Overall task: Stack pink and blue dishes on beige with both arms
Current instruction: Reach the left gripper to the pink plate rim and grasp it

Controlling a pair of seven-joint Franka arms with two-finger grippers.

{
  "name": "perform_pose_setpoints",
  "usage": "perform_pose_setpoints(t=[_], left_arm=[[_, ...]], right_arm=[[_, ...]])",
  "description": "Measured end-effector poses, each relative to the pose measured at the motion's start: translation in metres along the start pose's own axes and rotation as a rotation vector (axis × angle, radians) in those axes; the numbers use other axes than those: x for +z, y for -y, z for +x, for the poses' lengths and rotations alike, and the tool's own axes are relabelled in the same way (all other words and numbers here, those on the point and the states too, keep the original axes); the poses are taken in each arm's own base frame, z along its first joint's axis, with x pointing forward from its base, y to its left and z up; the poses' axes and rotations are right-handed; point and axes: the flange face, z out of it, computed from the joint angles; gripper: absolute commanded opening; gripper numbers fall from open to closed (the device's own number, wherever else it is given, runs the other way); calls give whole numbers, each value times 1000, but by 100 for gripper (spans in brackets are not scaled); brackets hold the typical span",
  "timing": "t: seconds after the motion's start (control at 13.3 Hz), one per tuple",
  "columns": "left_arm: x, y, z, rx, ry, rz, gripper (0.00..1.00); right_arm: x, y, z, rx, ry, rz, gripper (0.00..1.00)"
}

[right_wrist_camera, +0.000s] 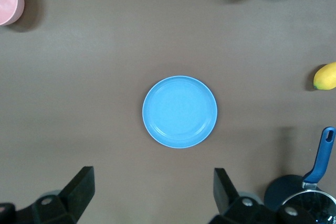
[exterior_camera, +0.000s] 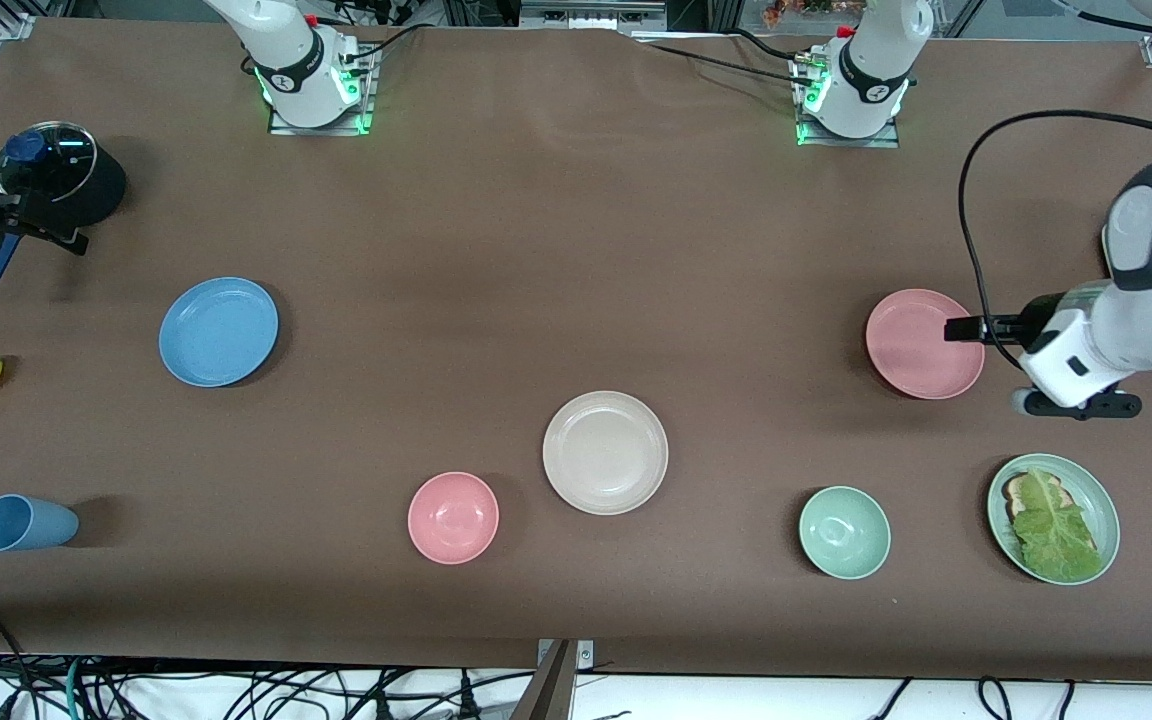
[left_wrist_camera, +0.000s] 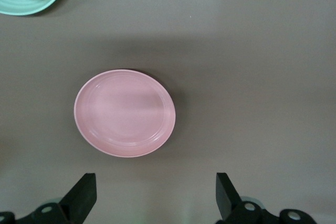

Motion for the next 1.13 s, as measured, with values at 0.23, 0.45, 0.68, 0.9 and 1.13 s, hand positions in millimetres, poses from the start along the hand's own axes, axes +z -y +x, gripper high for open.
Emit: perform_pose_setpoints(t=[0.23,0.45,0.68,0.9,1.13], left_arm=[[25,65,13,46,-44,-90,100],[67,109,14,97,-101,-181,100],[103,147,6,135,-145,-238,100],[134,175,-4,162,-180,-271,100],[161,195,-8,166,-186,-322,100]], right_arm=[[0,0,0,0,0,0,100],[0,0,0,0,0,0,100],[0,0,0,-1,0,0,100],[0,0,0,-1,0,0,100],[0,1,0,-2,0,0,100]])
